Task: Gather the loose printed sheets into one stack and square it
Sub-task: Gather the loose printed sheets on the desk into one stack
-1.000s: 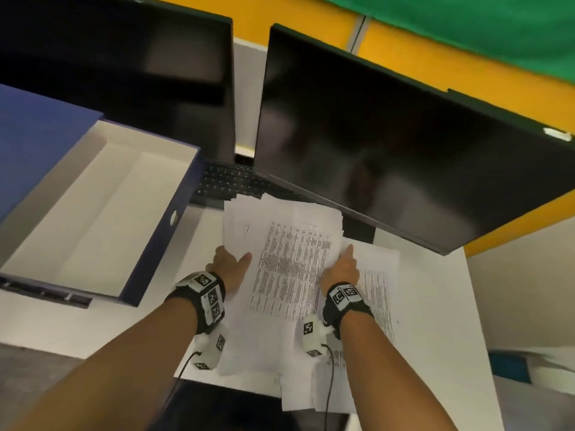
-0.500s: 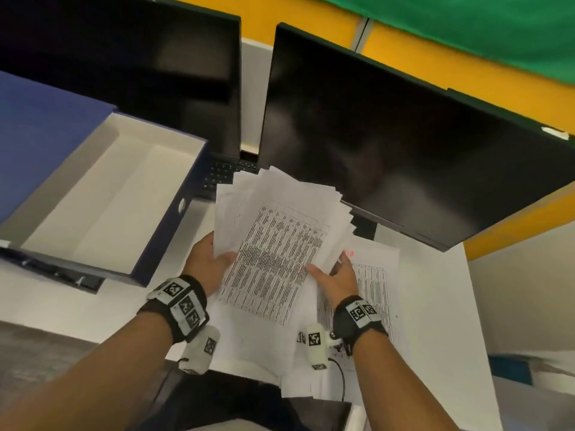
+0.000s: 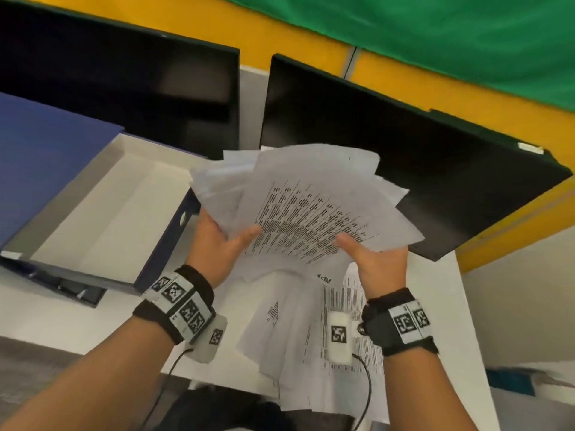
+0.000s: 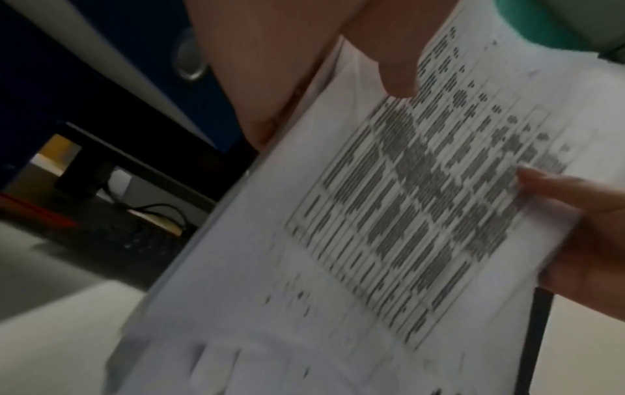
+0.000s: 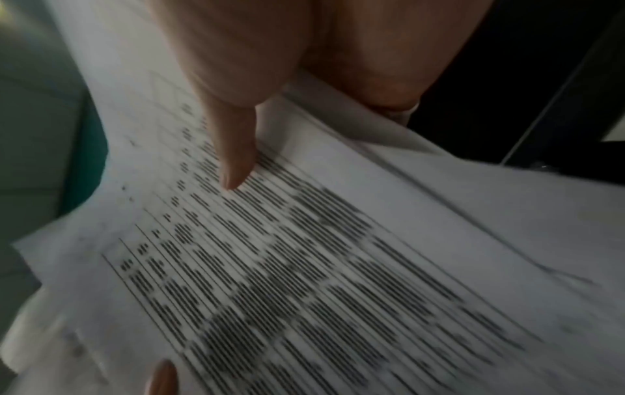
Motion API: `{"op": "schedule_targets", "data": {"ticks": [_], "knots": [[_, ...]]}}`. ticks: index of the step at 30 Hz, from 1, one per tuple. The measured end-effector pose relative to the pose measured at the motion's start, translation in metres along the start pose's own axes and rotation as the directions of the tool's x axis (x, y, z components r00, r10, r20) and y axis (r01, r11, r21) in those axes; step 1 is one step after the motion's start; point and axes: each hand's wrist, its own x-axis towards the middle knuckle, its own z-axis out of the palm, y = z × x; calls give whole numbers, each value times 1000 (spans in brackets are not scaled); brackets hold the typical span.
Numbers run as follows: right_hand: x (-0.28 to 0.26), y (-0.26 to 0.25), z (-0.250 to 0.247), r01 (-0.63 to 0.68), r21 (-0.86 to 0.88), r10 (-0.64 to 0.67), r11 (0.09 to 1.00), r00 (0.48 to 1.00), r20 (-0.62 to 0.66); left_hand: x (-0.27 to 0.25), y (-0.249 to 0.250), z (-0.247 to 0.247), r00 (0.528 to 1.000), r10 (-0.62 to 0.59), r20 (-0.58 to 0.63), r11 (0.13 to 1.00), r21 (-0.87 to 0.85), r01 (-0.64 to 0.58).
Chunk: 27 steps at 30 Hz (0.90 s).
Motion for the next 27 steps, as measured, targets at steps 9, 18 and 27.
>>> {"op": "schedule_targets", "data": {"ticks": [9,18,27], "knots": [[11,30,7,-137,90,149,986,980,-135,9,-18,8,986,-164,-9,985,-49,164],[-4,68,19,-323,53,327,945,937,-124,2,-37,18,953,-299,-55,954,-28,298],[-20,118,-2,-537,-294,493,790,843,-214,12,-54,16,948,-286,-142,950,84,299]]}}
